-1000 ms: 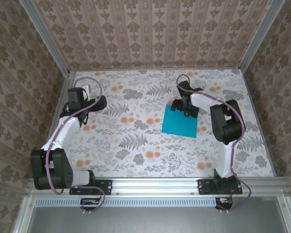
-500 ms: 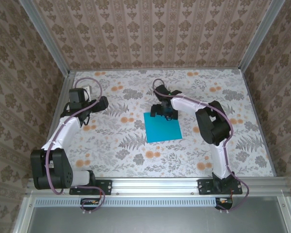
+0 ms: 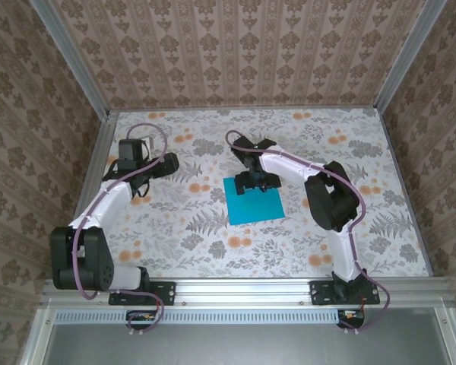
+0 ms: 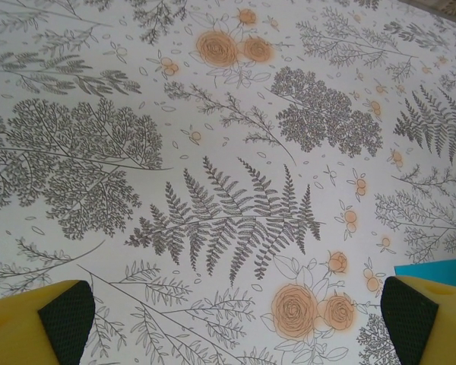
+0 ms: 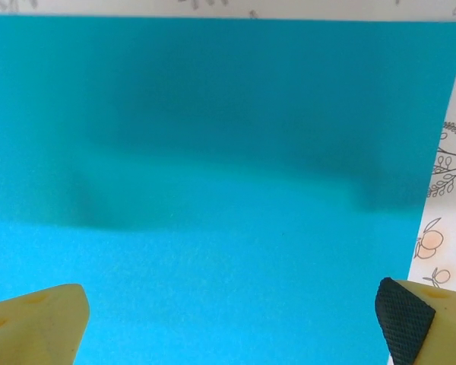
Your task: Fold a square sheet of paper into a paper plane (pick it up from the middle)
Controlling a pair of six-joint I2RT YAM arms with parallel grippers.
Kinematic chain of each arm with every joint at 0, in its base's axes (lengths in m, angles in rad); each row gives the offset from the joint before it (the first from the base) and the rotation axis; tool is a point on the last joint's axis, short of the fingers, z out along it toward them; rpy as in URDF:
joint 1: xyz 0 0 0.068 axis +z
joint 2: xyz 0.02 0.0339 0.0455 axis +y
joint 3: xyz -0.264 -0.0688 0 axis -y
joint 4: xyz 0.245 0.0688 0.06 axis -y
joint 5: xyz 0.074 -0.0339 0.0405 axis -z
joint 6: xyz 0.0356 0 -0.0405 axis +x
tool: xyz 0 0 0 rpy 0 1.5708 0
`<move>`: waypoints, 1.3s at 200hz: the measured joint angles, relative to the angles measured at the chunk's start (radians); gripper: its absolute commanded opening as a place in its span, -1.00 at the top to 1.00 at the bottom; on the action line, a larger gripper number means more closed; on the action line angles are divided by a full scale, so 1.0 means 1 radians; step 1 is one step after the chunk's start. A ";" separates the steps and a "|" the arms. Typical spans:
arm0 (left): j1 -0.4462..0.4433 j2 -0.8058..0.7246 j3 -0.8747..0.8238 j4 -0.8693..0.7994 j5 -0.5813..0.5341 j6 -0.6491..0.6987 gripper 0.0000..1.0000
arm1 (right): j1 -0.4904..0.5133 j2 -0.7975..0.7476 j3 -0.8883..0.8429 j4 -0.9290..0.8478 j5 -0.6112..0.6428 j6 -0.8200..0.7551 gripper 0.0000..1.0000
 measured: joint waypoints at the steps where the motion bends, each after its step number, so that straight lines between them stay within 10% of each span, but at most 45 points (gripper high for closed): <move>1: 0.000 0.001 0.000 0.000 0.000 0.000 -1.00 | 0.001 0.000 0.002 0.000 0.000 -0.002 -1.00; 260: -0.004 0.045 0.000 -0.001 0.002 -0.023 -1.00 | 0.014 0.060 -0.015 0.041 -0.071 0.090 -0.99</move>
